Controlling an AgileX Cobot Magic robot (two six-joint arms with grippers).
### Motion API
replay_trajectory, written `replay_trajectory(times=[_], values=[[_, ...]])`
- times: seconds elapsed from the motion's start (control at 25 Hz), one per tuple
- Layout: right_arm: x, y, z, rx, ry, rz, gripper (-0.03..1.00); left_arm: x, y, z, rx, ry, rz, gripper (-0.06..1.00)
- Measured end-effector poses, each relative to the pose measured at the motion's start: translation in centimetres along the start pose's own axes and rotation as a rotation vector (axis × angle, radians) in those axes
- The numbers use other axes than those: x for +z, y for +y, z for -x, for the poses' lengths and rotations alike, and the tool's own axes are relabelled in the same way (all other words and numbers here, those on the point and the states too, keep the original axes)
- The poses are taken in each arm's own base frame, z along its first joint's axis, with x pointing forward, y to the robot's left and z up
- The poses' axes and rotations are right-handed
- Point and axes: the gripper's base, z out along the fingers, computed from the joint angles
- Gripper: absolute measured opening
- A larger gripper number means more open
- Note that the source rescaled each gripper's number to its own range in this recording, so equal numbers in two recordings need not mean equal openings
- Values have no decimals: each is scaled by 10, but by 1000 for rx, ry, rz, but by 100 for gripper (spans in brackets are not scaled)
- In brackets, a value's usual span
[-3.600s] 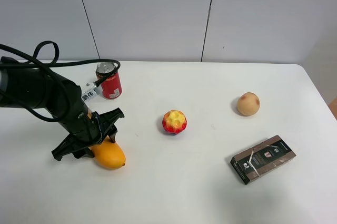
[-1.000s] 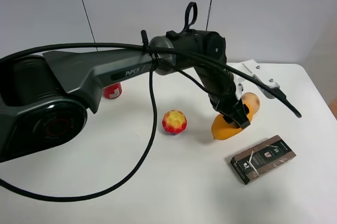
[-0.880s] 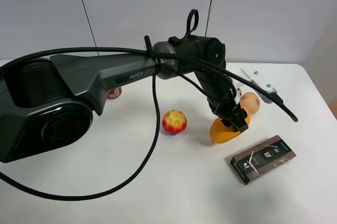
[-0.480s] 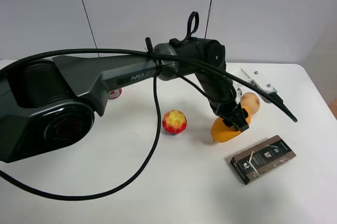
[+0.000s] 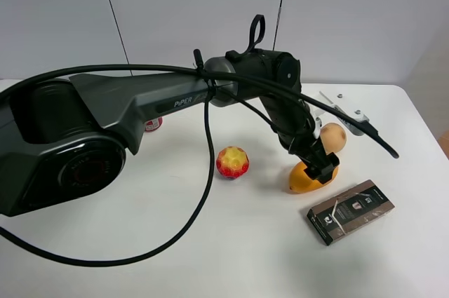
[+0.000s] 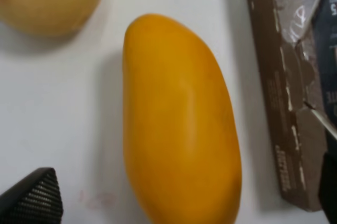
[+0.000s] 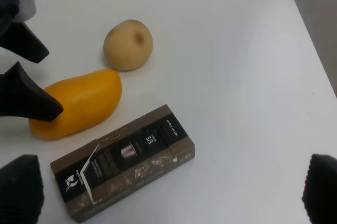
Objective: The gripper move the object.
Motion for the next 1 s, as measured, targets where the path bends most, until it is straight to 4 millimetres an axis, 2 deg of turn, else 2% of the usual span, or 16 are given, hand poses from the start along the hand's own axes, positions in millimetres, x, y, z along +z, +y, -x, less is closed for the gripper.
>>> replay_trajectory(times=[0.16, 0.36, 0.48, 0.6, 0.76, 0.92, 1.0], values=[[0, 0, 0, 0, 0, 0, 100, -16, -6, 2, -46, 32, 1, 99], [0, 0, 0, 0, 0, 0, 100, -71, -27, 19, 43, 25, 66, 99], [0, 0, 0, 0, 0, 0, 100, -104, -29, 24, 93, 14, 128, 99], [0, 0, 0, 0, 0, 0, 100, -130, -9, 23, 113, 13, 244, 99], [0, 0, 0, 0, 0, 0, 100, -182, 38, 14, 14, -30, 400, 99], [0, 0, 0, 0, 0, 0, 100, -222, 79, -10, -99, -37, 499, 99], [0, 0, 0, 0, 0, 0, 100, -231, 88, -25, -151, -17, 516, 99]])
